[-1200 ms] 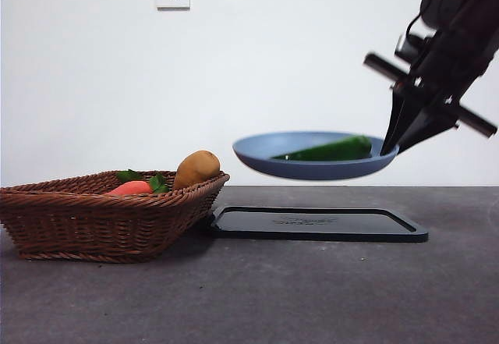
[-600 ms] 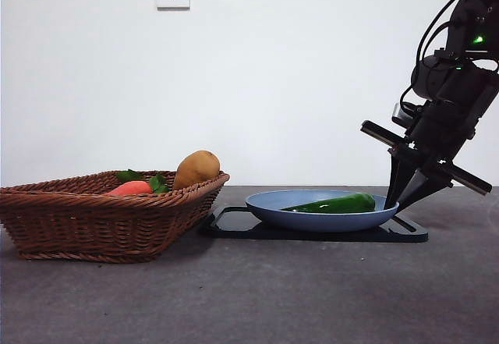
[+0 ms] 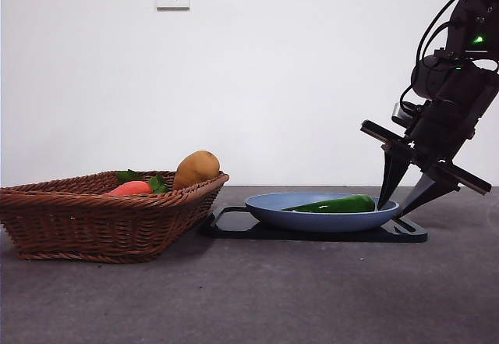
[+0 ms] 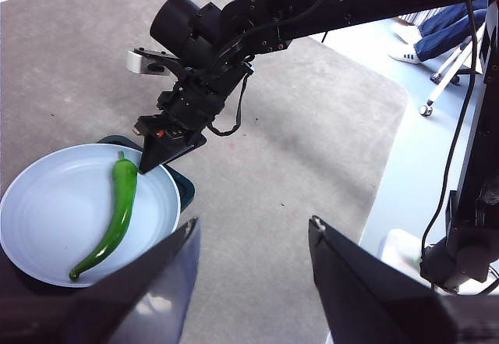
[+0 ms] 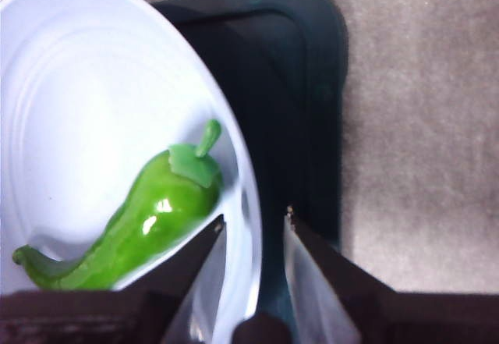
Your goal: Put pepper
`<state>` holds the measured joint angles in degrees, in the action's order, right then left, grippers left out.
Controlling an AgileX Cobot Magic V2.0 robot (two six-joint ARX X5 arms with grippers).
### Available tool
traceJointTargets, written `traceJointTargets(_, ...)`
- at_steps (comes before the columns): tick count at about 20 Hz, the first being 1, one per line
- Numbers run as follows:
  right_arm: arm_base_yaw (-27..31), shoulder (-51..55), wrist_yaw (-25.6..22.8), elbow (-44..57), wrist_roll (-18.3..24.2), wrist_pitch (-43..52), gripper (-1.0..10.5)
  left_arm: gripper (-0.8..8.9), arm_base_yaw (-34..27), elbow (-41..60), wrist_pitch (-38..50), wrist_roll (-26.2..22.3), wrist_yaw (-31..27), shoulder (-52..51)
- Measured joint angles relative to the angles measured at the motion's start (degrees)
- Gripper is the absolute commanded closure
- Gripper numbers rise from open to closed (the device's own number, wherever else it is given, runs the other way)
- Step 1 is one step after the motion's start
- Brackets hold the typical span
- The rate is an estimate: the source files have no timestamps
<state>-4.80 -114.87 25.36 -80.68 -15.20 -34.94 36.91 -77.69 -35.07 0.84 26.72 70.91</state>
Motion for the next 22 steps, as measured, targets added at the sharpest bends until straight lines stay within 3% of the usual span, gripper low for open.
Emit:
traceJointTargets(4, 0.98, 6.01, -0.37, 0.02, 1.73, -3.52, 8.0, 5.65, 0.0, 0.0, -0.46, -0.79, -1.81, 0.0)
traceJointTargets(8, 0.98, 21.16, -0.04, -0.39, 6.47, -11.45, 8.0, 5.68, -0.04, 0.0, -2.1, -2.23, -7.19, 0.0)
traceJointTargets(12, -2.47, 34.8, 0.0, -0.42, 12.79, -25.11, 8.1, 5.68, -0.17, 0.0, -3.74, -3.52, -11.17, 0.0)
traceJointTargets(18, -8.28, 46.38, 0.02, -0.42, 17.07, -37.62, 8.5, 5.75, -0.52, 0.0, -6.91, -4.52, -11.58, 0.0)
traceJointTargets(22, -12.24, 47.71, 0.02, -0.42, 20.35, -41.92, 9.4, 8.06, -0.52, 0.0, -7.85, -4.74, -11.58, 0.0)
